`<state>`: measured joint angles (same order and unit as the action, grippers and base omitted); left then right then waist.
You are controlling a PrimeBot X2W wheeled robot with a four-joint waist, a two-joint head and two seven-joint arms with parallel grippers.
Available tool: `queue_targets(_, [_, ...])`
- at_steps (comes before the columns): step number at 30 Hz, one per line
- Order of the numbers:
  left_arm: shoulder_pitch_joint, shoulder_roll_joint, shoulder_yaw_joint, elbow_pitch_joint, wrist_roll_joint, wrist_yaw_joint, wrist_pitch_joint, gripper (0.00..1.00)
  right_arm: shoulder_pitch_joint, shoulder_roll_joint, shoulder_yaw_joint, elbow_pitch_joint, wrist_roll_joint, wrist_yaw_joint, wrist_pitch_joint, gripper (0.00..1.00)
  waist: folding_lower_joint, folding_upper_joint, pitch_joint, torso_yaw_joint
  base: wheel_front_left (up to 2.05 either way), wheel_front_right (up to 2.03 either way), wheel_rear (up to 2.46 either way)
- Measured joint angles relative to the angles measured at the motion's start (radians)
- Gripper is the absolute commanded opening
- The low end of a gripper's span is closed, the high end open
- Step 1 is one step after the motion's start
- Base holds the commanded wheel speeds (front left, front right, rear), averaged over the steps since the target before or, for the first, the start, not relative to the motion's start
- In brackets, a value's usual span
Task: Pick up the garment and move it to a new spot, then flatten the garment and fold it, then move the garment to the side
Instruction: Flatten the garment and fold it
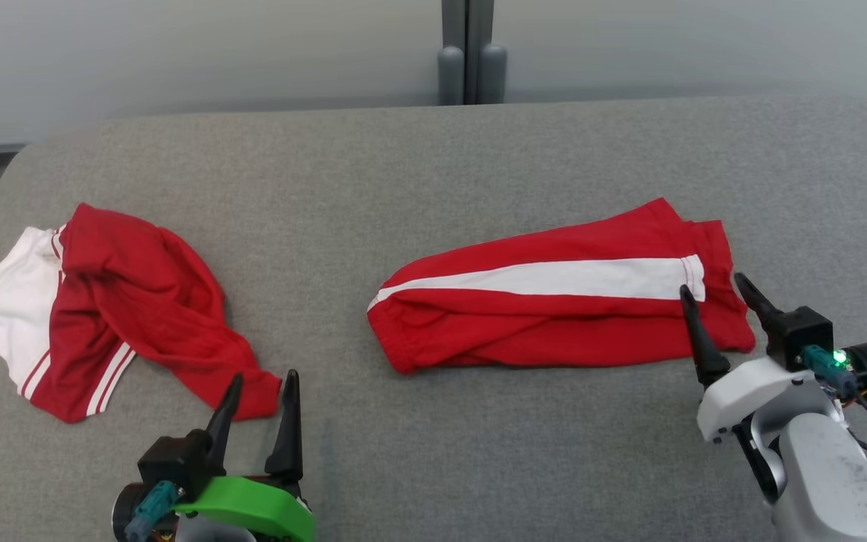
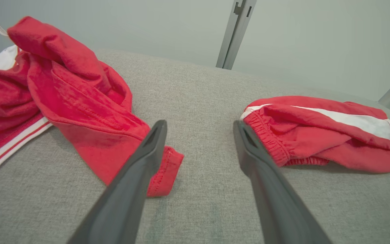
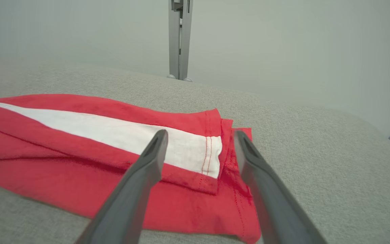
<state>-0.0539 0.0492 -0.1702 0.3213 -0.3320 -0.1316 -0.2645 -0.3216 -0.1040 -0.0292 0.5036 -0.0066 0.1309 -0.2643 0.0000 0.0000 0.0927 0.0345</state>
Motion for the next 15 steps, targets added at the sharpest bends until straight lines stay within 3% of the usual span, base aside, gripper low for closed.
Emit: queue_targets(15, [-0.057, 0.000, 0.009, -0.011, 0.010, 0.000, 0.000, 1.00, -0.194, -0.070, 0.009, 0.248, 0.041, 0.000, 0.000, 1.00, 0.0000, 0.0000, 0.124, 0.055, 0.00, 0.00, 0.00])
